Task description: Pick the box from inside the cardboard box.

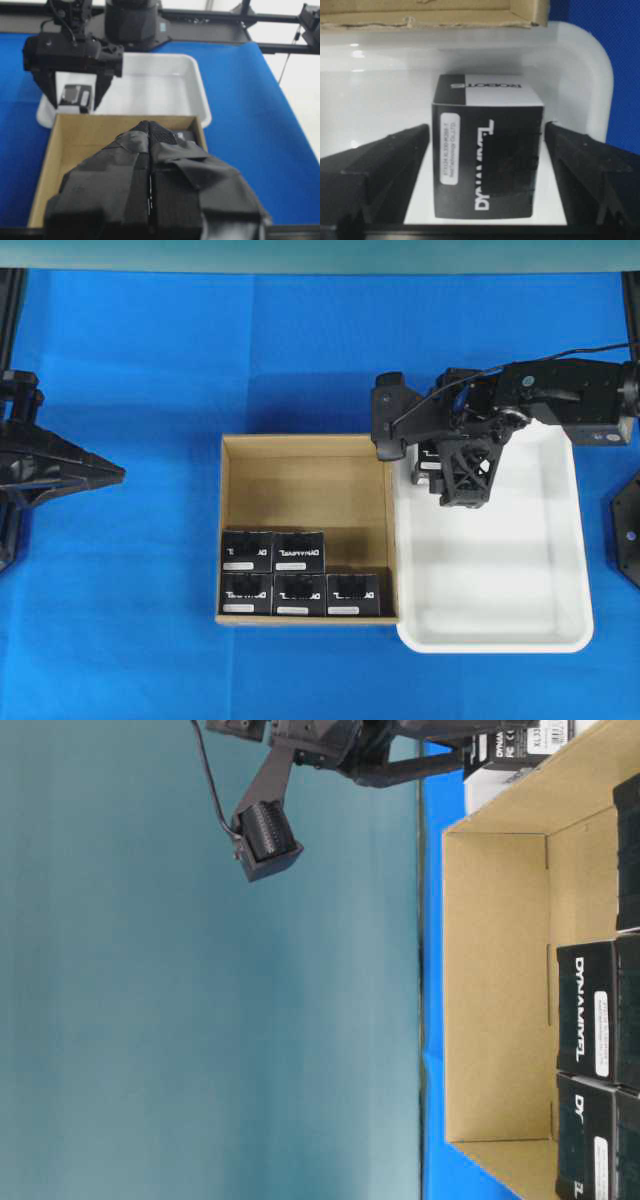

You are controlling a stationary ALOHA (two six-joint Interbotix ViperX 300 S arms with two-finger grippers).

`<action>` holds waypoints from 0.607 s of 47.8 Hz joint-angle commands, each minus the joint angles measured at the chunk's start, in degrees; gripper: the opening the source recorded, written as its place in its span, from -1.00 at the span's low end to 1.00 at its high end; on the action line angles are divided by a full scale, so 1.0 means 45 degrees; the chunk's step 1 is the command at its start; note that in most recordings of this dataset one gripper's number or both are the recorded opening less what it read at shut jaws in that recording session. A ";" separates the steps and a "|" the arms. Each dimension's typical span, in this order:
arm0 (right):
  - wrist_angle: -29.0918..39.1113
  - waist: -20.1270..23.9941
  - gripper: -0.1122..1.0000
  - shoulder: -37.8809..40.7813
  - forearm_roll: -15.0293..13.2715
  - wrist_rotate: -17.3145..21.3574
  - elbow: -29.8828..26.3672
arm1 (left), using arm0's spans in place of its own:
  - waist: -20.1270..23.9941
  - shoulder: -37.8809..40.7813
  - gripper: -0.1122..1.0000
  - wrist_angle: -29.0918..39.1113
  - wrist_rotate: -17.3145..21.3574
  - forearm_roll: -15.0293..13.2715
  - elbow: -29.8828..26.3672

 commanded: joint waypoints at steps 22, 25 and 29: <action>0.1094 0.0020 0.90 -0.1680 0.0059 0.0176 -0.0937 | -0.0020 -0.0020 -0.91 0.0391 -0.0273 0.0039 -0.0371; 0.1289 0.0000 0.90 -0.2227 0.0078 0.0195 -0.1133 | -0.0020 -0.0039 -0.91 0.0391 -0.0352 0.0039 -0.0371; 0.1582 -0.0020 0.90 -0.2754 0.0078 0.0215 -0.1309 | -0.0039 -0.0059 -0.91 0.0352 -0.0371 0.0039 -0.0391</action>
